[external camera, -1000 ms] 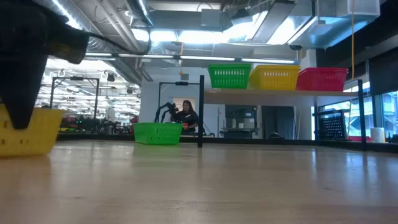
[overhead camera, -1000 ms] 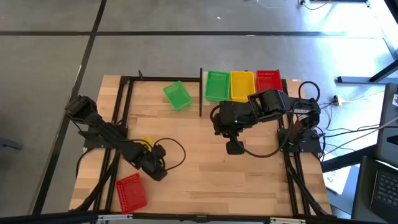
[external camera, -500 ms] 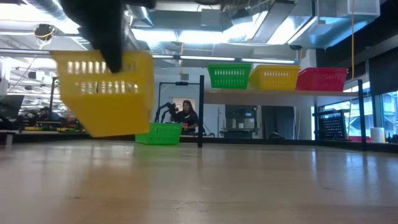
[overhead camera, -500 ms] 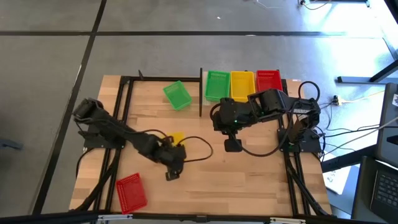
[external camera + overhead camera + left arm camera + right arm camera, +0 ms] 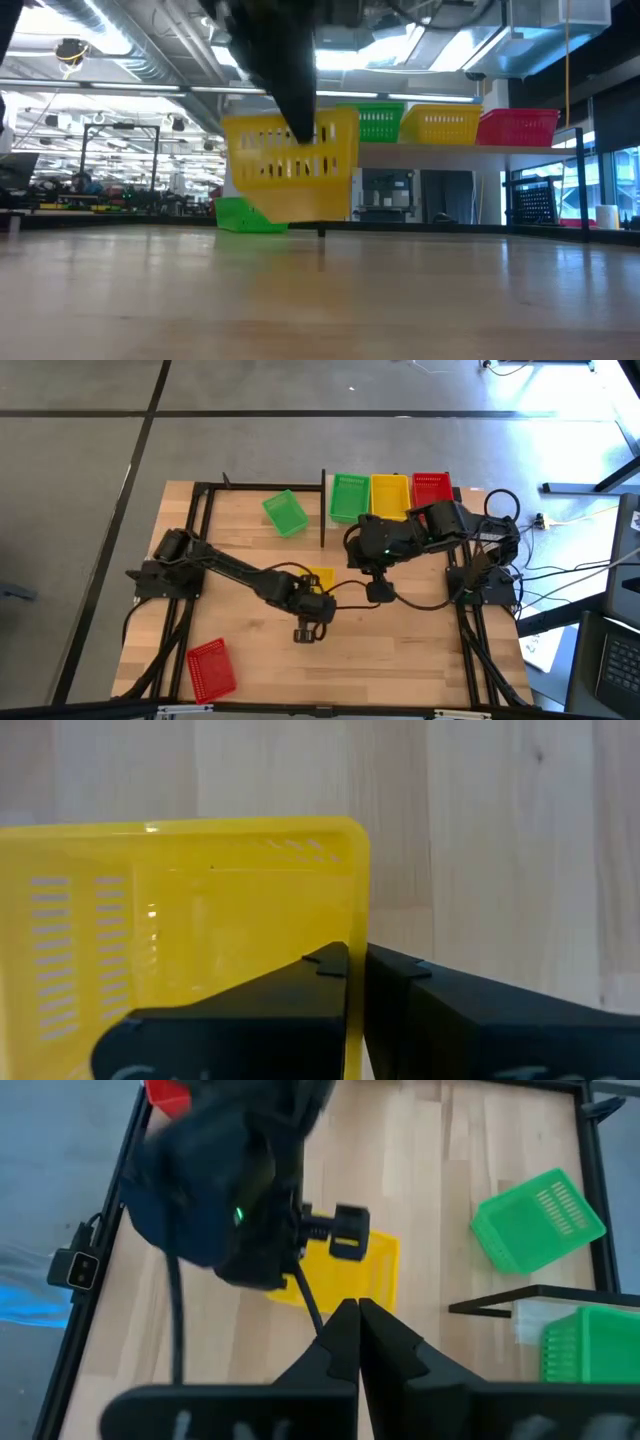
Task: Stack baskets on shelf by color
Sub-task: Stack the yellow bin on the yellow bins on the shelf
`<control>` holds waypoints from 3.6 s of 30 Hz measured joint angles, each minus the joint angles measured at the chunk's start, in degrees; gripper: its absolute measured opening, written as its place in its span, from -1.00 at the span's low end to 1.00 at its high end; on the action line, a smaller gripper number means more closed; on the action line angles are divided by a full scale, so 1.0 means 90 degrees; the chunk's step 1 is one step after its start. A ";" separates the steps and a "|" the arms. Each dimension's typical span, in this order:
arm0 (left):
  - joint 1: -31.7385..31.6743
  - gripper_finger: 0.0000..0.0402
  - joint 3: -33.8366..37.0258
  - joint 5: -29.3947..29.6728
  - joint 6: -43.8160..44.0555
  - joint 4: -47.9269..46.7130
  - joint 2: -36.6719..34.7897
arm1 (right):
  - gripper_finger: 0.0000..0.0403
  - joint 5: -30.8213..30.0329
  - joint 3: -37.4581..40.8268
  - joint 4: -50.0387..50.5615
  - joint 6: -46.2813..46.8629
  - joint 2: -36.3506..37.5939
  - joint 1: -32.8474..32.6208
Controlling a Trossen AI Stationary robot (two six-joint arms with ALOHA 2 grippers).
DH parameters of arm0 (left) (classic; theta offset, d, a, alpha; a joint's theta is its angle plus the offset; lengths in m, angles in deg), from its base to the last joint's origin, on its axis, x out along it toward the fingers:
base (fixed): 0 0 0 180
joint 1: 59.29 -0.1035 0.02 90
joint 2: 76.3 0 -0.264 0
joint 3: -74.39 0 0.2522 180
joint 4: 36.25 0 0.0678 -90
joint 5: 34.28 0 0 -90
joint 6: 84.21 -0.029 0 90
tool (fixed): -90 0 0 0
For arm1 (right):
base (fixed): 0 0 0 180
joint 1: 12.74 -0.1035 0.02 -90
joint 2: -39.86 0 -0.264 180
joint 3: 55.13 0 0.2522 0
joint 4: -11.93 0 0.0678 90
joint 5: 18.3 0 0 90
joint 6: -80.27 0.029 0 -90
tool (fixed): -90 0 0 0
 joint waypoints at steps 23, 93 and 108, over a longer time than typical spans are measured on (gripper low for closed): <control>-0.0020 -0.65 -0.0088 -0.0147 0.0293 0.0037 0.0372 | -1.00 -0.0005 0.0000 -0.0085 -0.0034 0.0169 -0.0001; 0.0915 -0.63 -0.0265 0.2323 0.0798 -0.3417 -0.5870 | -0.86 0.0225 0.5704 -0.3872 1.1252 0.0264 -0.0574; 0.0915 -0.63 -0.0265 0.2323 0.0931 -0.3417 -0.5870 | -0.80 0.0218 0.5780 -0.3442 1.0798 0.0220 -0.0526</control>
